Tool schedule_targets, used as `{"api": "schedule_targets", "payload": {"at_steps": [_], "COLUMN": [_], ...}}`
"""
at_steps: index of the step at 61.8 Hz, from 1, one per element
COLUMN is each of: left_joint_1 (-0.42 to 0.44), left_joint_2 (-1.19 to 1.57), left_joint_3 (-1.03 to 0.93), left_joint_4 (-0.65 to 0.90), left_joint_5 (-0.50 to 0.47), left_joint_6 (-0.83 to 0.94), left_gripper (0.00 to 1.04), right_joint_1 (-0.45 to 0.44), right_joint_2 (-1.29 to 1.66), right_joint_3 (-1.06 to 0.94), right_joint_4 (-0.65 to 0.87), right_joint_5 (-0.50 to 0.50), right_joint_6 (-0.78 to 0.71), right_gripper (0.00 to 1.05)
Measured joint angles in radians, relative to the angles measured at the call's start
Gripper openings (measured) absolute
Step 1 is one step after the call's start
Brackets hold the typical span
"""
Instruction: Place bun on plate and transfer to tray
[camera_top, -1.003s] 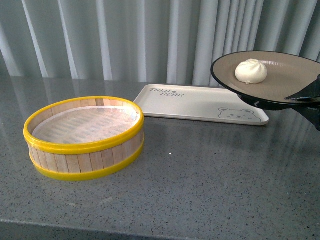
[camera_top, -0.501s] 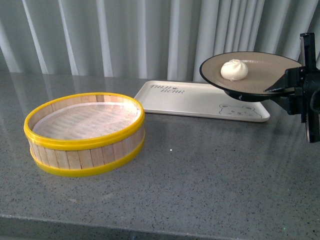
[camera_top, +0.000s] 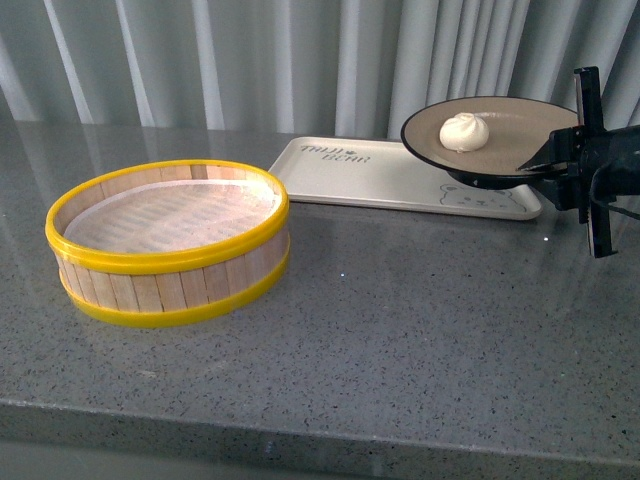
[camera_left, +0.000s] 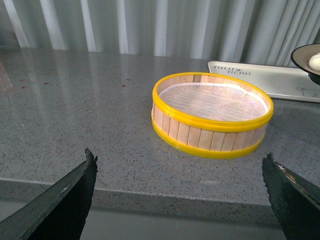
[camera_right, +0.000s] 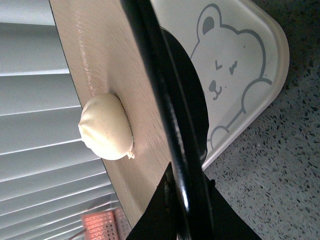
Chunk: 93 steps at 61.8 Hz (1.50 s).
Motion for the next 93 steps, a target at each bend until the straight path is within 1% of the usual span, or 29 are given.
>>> {"api": "schedule_targets", "payload": {"at_steps": [32,51,93], "left_joint_1": [0.0,0.0,0.0], "left_joint_2": [0.0,0.0,0.0], "left_joint_3": [0.0,0.0,0.0], "left_joint_4": [0.0,0.0,0.0], "left_joint_5": [0.0,0.0,0.0], "left_joint_6": [0.0,0.0,0.0], "left_gripper": [0.98,0.98,0.98], "right_joint_1": [-0.002,0.01,0.018], "right_joint_2": [0.126,0.157,0.163], "right_joint_3": [0.152,0.18,0.194], "right_joint_4": [-0.011,-0.038,-0.08], "right_joint_5": [-0.014,-0.011,0.003], "right_joint_6": [0.05,0.073,0.068], "right_gripper": [0.03,0.03,0.03]}}
